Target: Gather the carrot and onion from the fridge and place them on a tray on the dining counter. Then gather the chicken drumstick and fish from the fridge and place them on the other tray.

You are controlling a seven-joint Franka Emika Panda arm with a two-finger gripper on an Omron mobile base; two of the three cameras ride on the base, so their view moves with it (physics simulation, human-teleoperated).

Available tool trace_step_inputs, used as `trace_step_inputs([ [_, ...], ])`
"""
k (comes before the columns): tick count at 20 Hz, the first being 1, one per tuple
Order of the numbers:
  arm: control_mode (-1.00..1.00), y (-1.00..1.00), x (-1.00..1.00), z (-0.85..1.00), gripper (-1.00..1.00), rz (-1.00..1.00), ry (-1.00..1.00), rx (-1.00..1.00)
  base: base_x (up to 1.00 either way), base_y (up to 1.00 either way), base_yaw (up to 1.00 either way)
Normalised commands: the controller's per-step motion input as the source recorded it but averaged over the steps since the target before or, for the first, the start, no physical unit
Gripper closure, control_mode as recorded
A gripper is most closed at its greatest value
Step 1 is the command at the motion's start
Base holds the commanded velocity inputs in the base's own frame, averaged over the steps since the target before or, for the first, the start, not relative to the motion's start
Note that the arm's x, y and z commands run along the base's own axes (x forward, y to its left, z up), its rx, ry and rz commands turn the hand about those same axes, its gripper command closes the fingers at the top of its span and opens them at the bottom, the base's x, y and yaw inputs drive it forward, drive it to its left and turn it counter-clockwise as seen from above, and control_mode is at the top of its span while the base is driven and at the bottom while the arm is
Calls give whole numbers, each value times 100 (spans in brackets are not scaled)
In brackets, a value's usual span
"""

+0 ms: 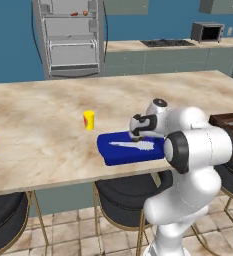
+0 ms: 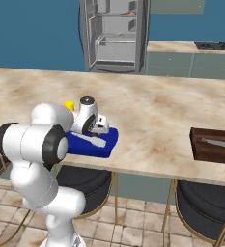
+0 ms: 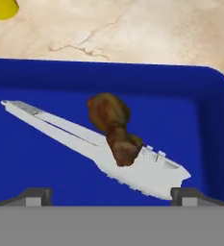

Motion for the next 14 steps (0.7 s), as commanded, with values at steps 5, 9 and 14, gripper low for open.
trace_step_inputs([
  [5, -100, 0, -25, 64, -100, -1, 0, -1, 0, 0, 0],
  [9, -100, 0, -41, 65, -100, -3, 0, 0, 0, 0, 0],
  [14, -100, 0, -65, 59, -100, -3, 0, 0, 0, 0, 0],
])
